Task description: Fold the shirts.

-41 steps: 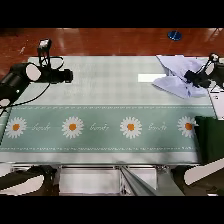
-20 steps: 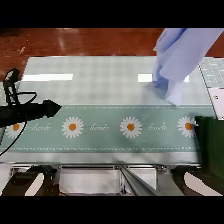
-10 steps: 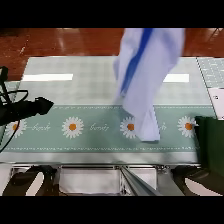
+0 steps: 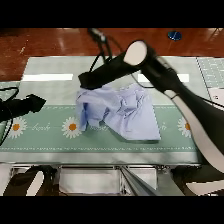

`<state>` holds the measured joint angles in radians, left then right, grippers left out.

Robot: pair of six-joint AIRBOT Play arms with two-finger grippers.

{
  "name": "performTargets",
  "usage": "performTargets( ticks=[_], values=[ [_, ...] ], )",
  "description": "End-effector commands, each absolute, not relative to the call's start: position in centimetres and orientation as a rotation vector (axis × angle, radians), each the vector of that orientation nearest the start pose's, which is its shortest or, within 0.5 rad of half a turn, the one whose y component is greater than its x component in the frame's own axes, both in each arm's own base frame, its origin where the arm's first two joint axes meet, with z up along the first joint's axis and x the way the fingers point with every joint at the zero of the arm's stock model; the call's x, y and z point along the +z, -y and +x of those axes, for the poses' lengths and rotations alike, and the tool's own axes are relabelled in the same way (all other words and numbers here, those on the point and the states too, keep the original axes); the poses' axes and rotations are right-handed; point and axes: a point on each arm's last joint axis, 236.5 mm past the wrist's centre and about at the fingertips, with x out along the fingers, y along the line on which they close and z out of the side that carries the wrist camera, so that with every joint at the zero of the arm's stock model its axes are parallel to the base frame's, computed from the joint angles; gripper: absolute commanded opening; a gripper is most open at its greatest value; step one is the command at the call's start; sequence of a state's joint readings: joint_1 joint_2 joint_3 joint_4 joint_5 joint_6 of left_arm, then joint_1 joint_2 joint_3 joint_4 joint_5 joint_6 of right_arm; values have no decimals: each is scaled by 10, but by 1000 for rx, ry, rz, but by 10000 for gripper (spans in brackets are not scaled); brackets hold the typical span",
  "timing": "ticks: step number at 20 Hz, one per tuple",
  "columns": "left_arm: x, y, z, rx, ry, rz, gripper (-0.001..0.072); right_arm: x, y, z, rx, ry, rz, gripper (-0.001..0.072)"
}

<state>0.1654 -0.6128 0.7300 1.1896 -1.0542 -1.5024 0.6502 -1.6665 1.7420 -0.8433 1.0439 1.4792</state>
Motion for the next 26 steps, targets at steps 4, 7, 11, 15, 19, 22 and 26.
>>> performTargets(
  ticks=[4, 7, 11, 15, 19, 22, 26],
  values=[
    [84, 22, 290, -82, -883, -298, 503, 89, -377, 390, 901, -1230, 327, 414],
    [64, -31, 280, 87, -952, -107, 503, 111, -217, 416, 599, -1244, 159, 414],
    [-2, 19, 253, 47, -1177, -452, 502, 106, -16, 390, 35, -1203, 199, 414],
    [-47, 98, 235, -214, -1354, -742, 502, 36, 17, 319, -60, -1171, 468, 414],
    [-58, 120, 241, -322, -1406, -825, 502, -19, -15, 262, 26, -1254, 640, 414],
    [-62, 145, 255, -442, -1394, -945, 502, -47, -53, 237, 122, -1331, 725, 413],
    [-86, 160, 258, -490, -1472, -937, 502, -64, -74, 216, 161, -1404, 723, 414]
  ],
)
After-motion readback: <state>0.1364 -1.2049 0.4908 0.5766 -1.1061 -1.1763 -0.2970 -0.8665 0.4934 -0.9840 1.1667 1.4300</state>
